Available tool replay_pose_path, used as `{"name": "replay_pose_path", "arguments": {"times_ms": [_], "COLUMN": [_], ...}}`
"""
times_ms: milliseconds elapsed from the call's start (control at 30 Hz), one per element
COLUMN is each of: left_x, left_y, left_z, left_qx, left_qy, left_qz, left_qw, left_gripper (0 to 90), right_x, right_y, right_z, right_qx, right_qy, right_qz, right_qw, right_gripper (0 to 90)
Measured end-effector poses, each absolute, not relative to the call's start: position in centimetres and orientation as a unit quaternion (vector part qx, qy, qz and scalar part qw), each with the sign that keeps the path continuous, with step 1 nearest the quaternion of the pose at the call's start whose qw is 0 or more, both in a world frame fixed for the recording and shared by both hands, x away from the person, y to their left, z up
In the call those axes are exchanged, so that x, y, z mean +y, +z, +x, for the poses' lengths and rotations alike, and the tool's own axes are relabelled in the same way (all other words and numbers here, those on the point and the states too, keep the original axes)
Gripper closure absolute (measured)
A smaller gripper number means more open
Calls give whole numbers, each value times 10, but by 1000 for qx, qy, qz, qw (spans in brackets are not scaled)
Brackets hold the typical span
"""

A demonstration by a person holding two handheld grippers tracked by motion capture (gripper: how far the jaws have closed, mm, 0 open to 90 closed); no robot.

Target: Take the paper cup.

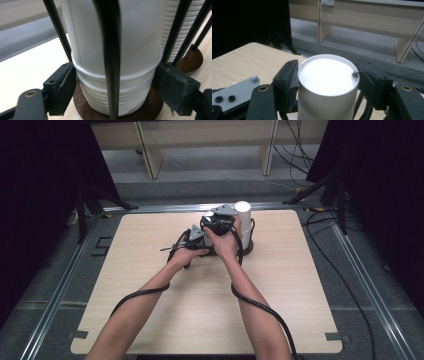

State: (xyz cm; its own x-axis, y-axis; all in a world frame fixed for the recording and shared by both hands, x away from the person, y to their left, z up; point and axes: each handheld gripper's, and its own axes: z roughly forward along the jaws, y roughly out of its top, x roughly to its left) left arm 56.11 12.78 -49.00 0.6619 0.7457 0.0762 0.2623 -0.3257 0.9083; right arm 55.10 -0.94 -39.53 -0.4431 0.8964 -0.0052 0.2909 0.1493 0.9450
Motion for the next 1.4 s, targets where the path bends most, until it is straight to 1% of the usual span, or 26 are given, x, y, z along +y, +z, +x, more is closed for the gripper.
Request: {"name": "replay_pose_path", "arguments": {"times_ms": [33, 100, 133, 200, 267, 300, 333, 367, 667, 900, 933, 967, 1033, 1100, 1133, 1200, 1267, 1400], "left_x": [128, 128, 127, 127, 127, 127, 127, 127, 125, 125, 128, 128, 129, 129, 130, 131, 131, 136], "left_y": [-491, -492, -492, -492, -492, -492, -492, -492, -493, -492, -490, -491, -491, -491, -490, -488, -487, -483], "left_z": [562, 563, 563, 562, 561, 561, 560, 559, 559, 556, 556, 555, 554, 552, 552, 550, 548, 542], "left_qx": [321, 321, 323, 324, 323, 323, 325, 325, 325, 322, 313, 315, 316, 321, 317, 316, 318, 308], "left_qy": [251, 251, 250, 250, 254, 254, 255, 257, 257, 266, 272, 271, 272, 273, 275, 276, 278, 287], "left_qz": [773, 772, 771, 771, 770, 770, 771, 771, 764, 765, 776, 775, 775, 769, 773, 773, 768, 776], "left_qw": [486, 489, 489, 488, 488, 488, 485, 484, 495, 491, 475, 477, 475, 481, 475, 475, 481, 470], "left_gripper": [198, 198, 198, 198, 199, 199, 199, 200, 201, 212, 217, 223, 230, 229, 227, 220, 220, 218], "right_x": [-9, -8, -9, -10, -12, -12, -14, -14, -18, -19, -18, -19, -19, -20, -19, -22, -23, -26], "right_y": [-388, -386, -379, -377, -375, -374, -373, -372, -355, -347, -345, -343, -339, -335, -333, -329, -327, -321], "right_z": [548, 547, 547, 547, 548, 547, 547, 545, 541, 538, 536, 536, 535, 534, 533, 532, 530, 526], "right_qx": [684, 682, 683, 683, 678, 678, 678, 677, 660, 656, 655, 656, 654, 653, 648, 648, 644, 640], "right_qy": [502, 506, 505, 506, 511, 515, 513, 515, 532, 541, 541, 543, 547, 546, 553, 552, 558, 566], "right_qz": [422, 422, 418, 423, 421, 423, 419, 427, 423, 418, 418, 409, 408, 402, 405, 401, 402, 399], "right_qw": [319, 318, 322, 314, 319, 309, 319, 308, 320, 321, 322, 328, 327, 337, 331, 338, 334, 334], "right_gripper": [367, 369, 370, 370, 371, 371, 371, 371, 372, 372, 372, 372, 373, 372, 372, 372, 372, 372]}}
